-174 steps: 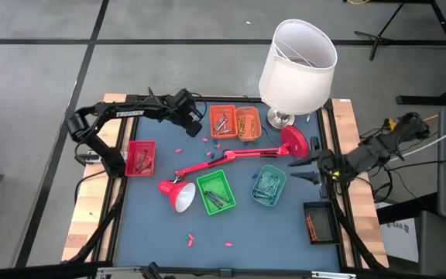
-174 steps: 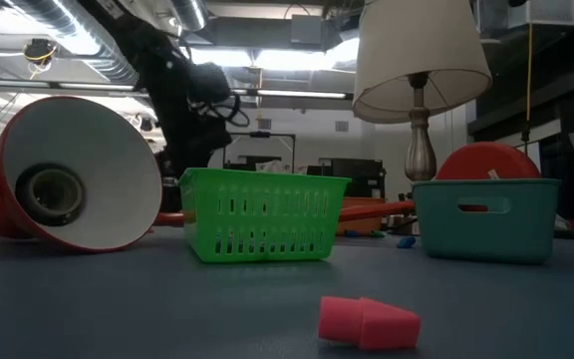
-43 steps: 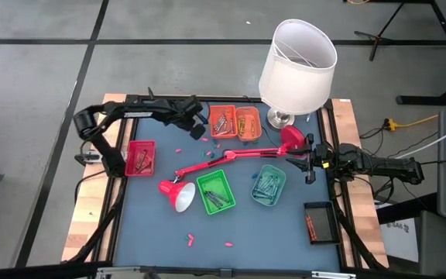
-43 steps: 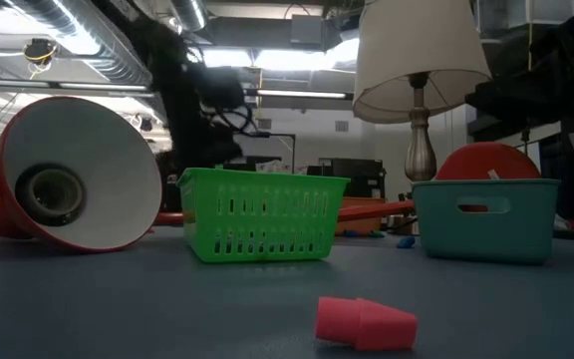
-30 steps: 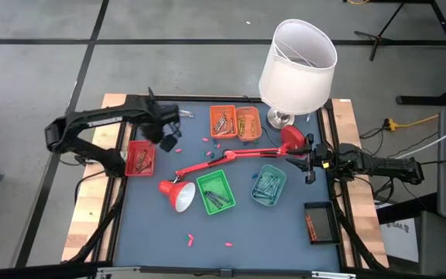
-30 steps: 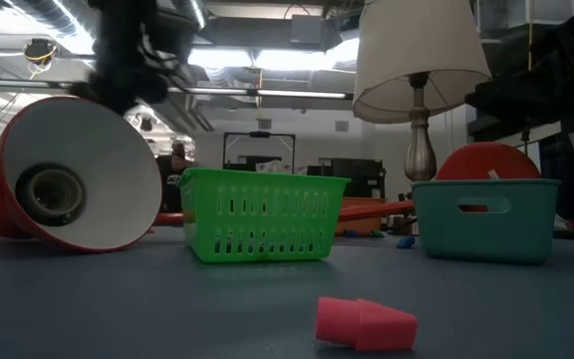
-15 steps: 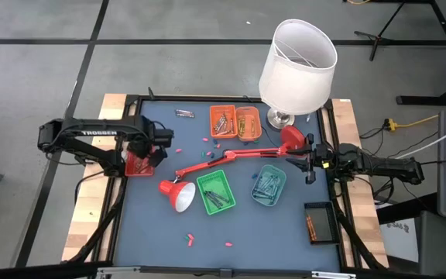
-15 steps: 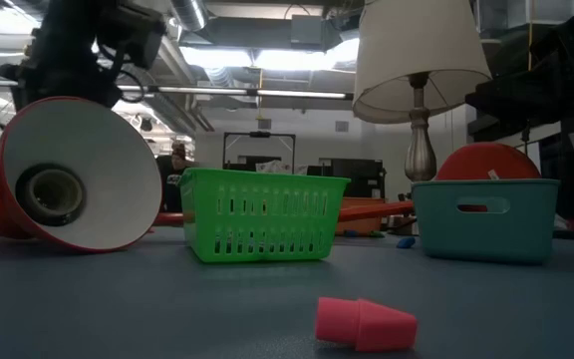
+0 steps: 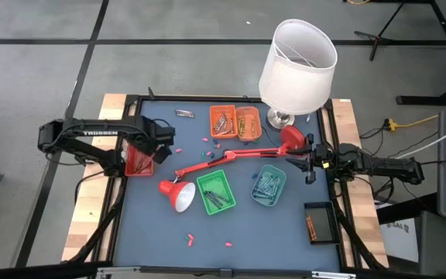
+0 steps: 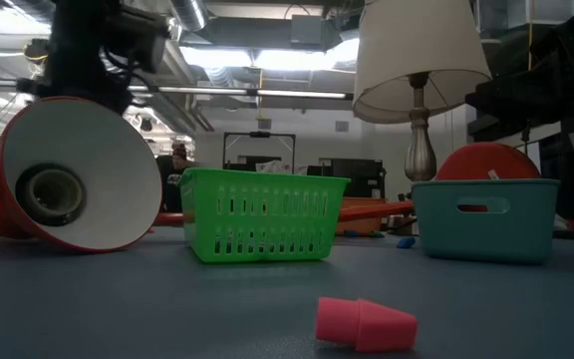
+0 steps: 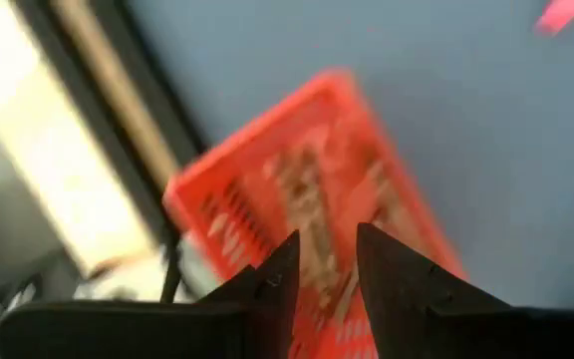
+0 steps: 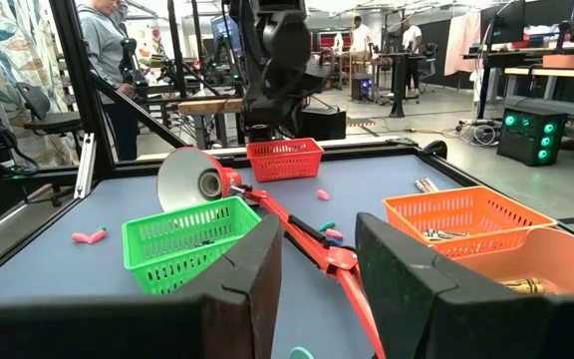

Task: Sort crayons
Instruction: Put the gray crayon into the orange bin

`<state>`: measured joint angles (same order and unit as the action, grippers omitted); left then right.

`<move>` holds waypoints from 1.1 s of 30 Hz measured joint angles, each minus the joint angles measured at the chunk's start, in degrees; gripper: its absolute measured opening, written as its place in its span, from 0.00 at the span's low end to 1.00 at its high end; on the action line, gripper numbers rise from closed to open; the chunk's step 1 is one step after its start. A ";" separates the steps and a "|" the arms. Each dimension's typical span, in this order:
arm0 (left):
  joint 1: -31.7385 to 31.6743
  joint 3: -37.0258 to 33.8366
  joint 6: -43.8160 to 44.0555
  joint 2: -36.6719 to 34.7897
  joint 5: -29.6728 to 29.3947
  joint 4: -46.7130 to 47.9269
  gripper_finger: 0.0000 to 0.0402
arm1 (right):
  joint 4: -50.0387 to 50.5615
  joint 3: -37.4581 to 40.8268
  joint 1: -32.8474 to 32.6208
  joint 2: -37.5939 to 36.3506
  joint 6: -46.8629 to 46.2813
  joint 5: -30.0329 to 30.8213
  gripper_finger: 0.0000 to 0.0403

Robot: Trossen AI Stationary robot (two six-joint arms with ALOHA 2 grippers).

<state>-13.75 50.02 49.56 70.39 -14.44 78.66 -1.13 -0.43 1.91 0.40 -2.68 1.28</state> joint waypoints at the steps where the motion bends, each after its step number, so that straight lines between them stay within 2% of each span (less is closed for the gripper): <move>1: -0.51 0.00 -1.86 0.00 -0.49 -2.22 0.21 | 0.00 0.00 0.00 0.00 0.00 0.02 0.32; 4: -2.75 0.00 -9.48 0.00 -1.24 -11.32 0.22 | 0.00 0.00 0.00 0.00 -0.02 0.01 0.32; 10: -10.01 0.00 -25.64 0.00 -0.48 -36.36 0.22 | 0.00 0.00 0.00 0.00 -0.01 0.00 0.32; 14: -16.83 0.00 -32.76 0.28 5.15 -48.59 0.22 | 0.00 0.00 0.00 0.00 -0.02 0.00 0.32; 20: -24.82 0.00 -40.40 3.80 12.85 -55.63 0.22 | 0.00 0.00 0.00 -0.02 -0.02 0.00 0.32; 33: -31.77 0.00 -56.49 20.38 13.73 -62.04 0.22 | 0.00 0.00 -0.01 -0.02 0.00 0.00 0.32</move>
<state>-45.52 50.02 -6.93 90.77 -0.71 16.62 -1.13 -0.43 1.90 0.38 -2.68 1.28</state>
